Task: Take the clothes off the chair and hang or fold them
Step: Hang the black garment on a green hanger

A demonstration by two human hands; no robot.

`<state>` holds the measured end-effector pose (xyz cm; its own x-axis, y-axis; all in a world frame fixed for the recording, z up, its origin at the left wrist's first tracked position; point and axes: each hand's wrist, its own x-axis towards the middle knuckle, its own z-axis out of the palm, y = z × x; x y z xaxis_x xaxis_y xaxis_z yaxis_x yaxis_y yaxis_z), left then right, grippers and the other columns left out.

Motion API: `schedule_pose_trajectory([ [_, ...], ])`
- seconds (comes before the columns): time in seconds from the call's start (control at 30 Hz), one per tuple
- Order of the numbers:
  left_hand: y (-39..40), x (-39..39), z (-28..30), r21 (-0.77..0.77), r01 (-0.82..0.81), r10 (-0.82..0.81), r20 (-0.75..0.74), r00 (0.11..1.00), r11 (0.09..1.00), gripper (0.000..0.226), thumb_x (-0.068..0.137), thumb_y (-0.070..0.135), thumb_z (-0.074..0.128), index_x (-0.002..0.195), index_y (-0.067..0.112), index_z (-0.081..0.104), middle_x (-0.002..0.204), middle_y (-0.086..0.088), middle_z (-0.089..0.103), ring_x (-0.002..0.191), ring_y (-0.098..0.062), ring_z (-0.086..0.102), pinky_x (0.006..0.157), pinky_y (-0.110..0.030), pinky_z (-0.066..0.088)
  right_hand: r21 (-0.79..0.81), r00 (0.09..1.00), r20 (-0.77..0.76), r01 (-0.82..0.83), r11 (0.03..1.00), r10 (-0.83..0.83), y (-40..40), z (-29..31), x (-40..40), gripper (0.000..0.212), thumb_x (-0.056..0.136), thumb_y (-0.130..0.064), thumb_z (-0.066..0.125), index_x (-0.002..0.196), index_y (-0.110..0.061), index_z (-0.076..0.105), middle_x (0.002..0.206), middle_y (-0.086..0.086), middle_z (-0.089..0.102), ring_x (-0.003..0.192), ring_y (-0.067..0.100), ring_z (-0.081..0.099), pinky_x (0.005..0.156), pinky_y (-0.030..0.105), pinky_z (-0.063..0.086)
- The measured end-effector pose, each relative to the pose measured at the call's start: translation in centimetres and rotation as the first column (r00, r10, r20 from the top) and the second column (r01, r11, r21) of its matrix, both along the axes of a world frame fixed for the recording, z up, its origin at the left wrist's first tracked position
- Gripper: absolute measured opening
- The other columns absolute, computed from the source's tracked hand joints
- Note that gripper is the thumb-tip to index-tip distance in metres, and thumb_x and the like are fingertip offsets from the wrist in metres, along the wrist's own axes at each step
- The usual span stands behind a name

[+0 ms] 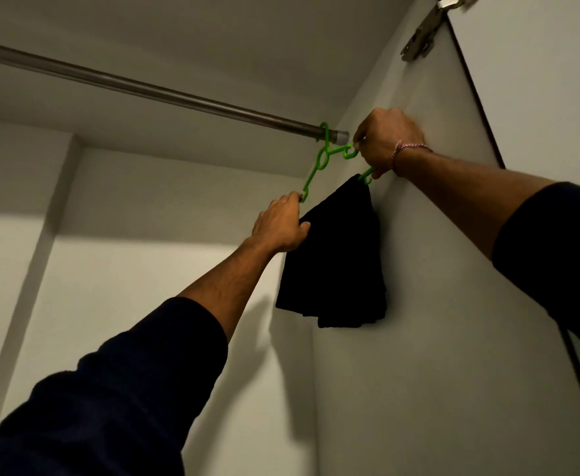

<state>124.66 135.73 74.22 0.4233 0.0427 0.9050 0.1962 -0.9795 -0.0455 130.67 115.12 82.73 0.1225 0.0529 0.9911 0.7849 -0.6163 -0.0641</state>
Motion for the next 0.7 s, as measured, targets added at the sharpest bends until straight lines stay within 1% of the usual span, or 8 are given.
schedule_pose_trajectory([
  [0.2, -0.1, -0.1, -1.0, 0.001, -0.026, 0.026, -0.009, 1.000, 1.000, 0.059, 0.094, 0.035, 0.063, 0.143, 0.011, 0.039, 0.142, -0.013, 0.050, 0.129, -0.032, 0.048, 0.104, -0.052, 0.044, -0.038, 0.999, -0.043, -0.024, 0.999, 0.022, -0.8, -0.4, -0.7, 0.019, 0.096, -0.026, 0.063, 0.109, -0.017, 0.074, 0.095, 0.006, 0.070, 0.073, 0.024, 0.068, 0.076, 0.041, 0.061],
  [0.3, -0.6, -0.4, -1.6, 0.025, -0.041, 0.042, -0.020, 0.999, 0.999, 0.059, 0.094, 0.034, 0.063, 0.143, 0.010, 0.039, 0.141, -0.014, 0.051, 0.127, -0.032, 0.049, 0.102, -0.051, 0.045, -0.049, 0.995, -0.082, -0.061, 0.997, 0.057, -1.1, -0.7, -1.2, 0.020, 0.096, -0.027, 0.063, 0.108, -0.016, 0.073, 0.097, 0.008, 0.070, 0.073, 0.025, 0.069, 0.076, 0.043, 0.062],
  [0.53, -1.1, -2.0, -2.9, 0.028, -0.059, 0.060, -0.049, 0.997, 0.998, 0.057, 0.095, 0.033, 0.062, 0.142, 0.011, 0.040, 0.139, -0.013, 0.052, 0.126, -0.032, 0.049, 0.102, -0.051, 0.045, -0.002, 0.981, -0.135, -0.139, 0.990, 0.137, -2.3, -1.8, -2.2, 0.025, 0.095, -0.032, 0.067, 0.107, -0.010, 0.073, 0.093, 0.008, 0.071, 0.072, 0.026, 0.072, 0.073, 0.043, 0.063],
  [0.6, -1.4, -2.8, -3.5, 0.022, -0.047, 0.048, -0.047, 0.998, 0.999, 0.058, 0.095, 0.033, 0.063, 0.143, 0.011, 0.039, 0.140, -0.013, 0.051, 0.127, -0.031, 0.049, 0.103, -0.050, 0.045, 0.022, 0.974, -0.140, -0.178, 0.984, 0.179, -3.1, -2.6, -2.8, 0.031, 0.095, -0.033, 0.068, 0.111, -0.007, 0.069, 0.097, 0.010, 0.070, 0.067, 0.025, 0.073, 0.069, 0.041, 0.063],
  [0.63, -1.7, -3.1, -4.0, 0.022, -0.041, 0.042, -0.048, 0.998, 0.999, 0.058, 0.095, 0.033, 0.063, 0.143, 0.011, 0.039, 0.140, -0.013, 0.051, 0.127, -0.032, 0.049, 0.103, -0.050, 0.045, 0.036, 0.970, -0.145, -0.194, 0.980, 0.197, -3.5, -3.3, -3.2, 0.035, 0.095, -0.034, 0.068, 0.115, -0.005, 0.065, 0.101, 0.011, 0.067, 0.065, 0.025, 0.073, 0.064, 0.039, 0.063],
  [0.7, -2.4, -4.0, -5.1, 0.024, -0.037, 0.039, -0.051, 0.998, 0.999, 0.056, 0.094, 0.033, 0.063, 0.140, 0.010, 0.041, 0.138, -0.014, 0.052, 0.126, -0.033, 0.050, 0.101, -0.050, 0.046, 0.048, 0.968, -0.140, -0.202, 0.978, 0.207, -4.3, -4.9, -4.3, 0.046, 0.094, -0.033, 0.069, 0.125, -0.004, 0.052, 0.108, 0.010, 0.057, 0.063, 0.024, 0.071, 0.049, 0.029, 0.059],
])
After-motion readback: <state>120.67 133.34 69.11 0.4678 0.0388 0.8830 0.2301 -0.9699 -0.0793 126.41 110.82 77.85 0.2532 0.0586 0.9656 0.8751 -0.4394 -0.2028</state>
